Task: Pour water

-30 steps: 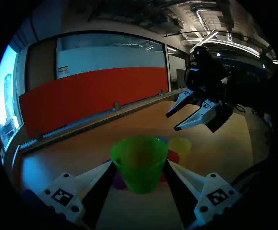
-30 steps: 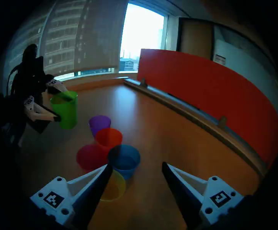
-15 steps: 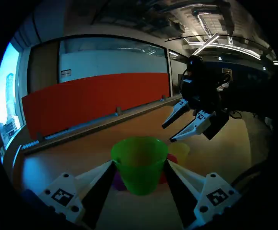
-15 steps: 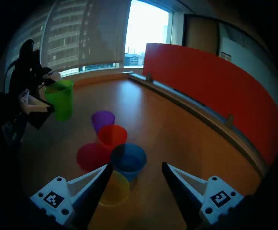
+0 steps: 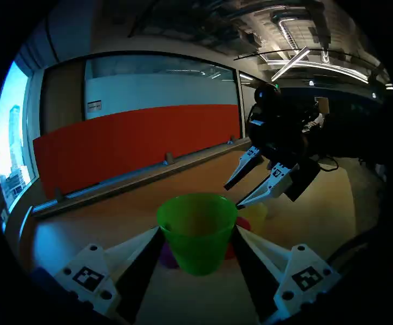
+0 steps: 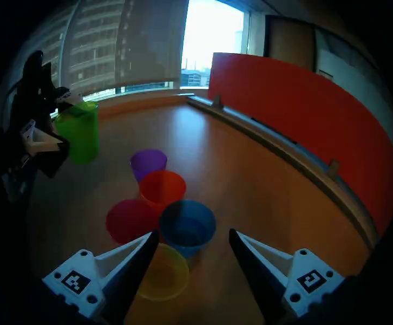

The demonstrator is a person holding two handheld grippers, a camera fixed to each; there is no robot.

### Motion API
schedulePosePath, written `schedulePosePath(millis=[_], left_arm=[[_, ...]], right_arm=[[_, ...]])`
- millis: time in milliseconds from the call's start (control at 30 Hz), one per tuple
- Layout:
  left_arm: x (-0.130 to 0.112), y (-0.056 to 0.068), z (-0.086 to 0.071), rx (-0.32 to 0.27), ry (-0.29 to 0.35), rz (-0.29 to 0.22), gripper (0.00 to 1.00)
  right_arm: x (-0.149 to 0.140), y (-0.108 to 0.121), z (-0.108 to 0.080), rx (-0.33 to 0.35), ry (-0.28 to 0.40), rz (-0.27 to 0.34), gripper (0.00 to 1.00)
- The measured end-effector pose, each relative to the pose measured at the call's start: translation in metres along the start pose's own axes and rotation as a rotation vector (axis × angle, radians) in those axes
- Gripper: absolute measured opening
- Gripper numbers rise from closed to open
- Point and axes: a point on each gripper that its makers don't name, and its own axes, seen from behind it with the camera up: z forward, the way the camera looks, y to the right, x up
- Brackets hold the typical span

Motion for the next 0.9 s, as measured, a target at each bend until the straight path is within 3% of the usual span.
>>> schedulePosePath(millis=[900], left_arm=[[-0.002, 0.001, -0.008, -0.010, 0.011, 0.001, 0.83]], right_arm=[[-0.002, -0.005, 0.021, 0.011, -0.079, -0.010, 1.00]])
